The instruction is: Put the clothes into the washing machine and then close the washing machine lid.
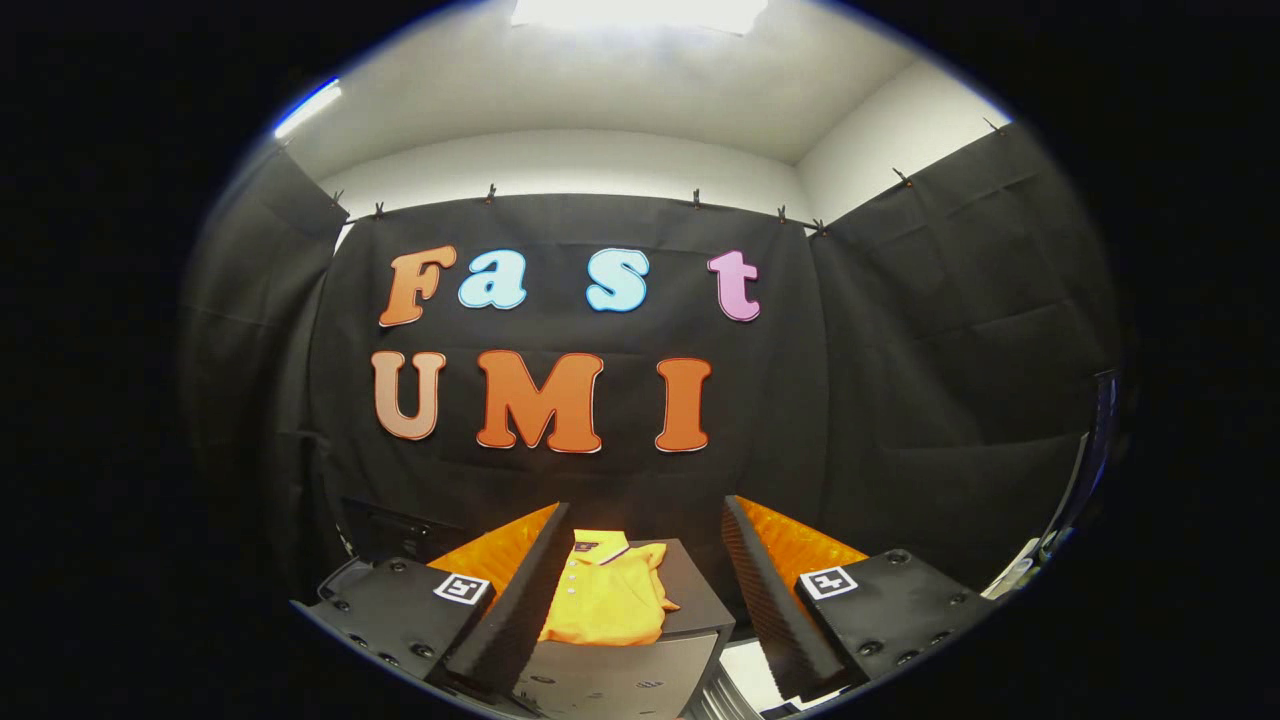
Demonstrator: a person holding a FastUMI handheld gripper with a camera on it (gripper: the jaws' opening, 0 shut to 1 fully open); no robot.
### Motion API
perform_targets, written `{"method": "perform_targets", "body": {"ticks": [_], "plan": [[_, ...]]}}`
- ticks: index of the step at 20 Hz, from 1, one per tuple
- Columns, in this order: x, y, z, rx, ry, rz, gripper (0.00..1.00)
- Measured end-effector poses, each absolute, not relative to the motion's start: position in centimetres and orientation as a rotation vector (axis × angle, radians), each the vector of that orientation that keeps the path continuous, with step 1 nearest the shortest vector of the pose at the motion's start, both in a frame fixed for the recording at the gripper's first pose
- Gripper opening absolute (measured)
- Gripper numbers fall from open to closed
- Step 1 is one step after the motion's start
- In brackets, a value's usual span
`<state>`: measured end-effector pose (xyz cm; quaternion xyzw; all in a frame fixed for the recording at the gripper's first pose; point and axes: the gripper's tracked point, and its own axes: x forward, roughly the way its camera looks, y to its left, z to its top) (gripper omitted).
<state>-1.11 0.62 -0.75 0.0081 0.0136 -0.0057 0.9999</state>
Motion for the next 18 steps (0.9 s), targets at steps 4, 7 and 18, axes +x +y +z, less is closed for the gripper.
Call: {"method": "perform_targets", "body": {"ticks": [4,7,18], "plan": [[-1.2,0.8,-0.6,0.014,0.029,-0.01,0.97],[-1.6,0.9,-0.4,0.007,0.025,-0.01,0.97],[5.9,6.7,-1.5,-0.06,0.108,0.099,0.97]]}}
